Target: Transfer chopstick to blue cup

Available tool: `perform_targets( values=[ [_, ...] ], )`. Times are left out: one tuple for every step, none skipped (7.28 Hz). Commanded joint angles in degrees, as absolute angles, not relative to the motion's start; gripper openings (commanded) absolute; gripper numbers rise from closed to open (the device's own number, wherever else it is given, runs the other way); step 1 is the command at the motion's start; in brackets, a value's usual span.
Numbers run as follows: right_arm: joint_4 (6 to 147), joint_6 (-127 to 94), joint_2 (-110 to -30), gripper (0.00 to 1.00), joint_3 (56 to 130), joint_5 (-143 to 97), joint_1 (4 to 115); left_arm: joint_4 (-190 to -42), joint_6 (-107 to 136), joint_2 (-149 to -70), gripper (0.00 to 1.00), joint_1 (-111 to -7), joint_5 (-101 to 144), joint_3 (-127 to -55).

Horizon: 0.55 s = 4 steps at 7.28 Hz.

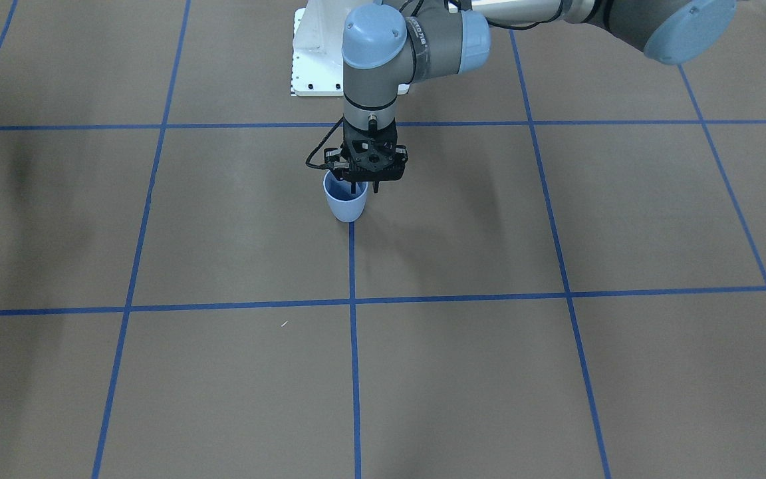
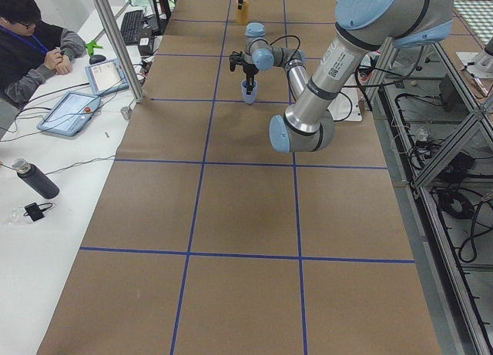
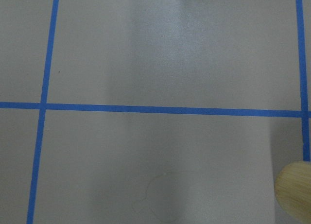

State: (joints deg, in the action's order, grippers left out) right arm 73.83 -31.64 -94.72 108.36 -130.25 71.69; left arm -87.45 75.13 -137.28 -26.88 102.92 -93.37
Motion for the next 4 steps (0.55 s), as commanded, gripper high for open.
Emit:
perform_targets(
  values=[
    [74.3,-30.9,-93.4,1.0,109.1,-130.7,74.1,-86.4,74.8,-135.8,0.98,-31.5,106.6,-99.1],
    [74.4,-29.2,-93.5,1.0,109.0,-131.1,77.0,-86.2,71.7,-132.1,0.98,-37.7,115.2,-102.4],
    [74.6,-22.1,-94.1,1.0,108.0,-131.1,79.3,-86.2,60.8,-126.3,0.98,-44.3,121.1,-106.5],
    [74.5,-16.1,-94.0,1.0,105.4,-131.1,82.6,-86.4,48.6,-120.0,0.98,-50.6,124.1,-108.0]
  ],
)
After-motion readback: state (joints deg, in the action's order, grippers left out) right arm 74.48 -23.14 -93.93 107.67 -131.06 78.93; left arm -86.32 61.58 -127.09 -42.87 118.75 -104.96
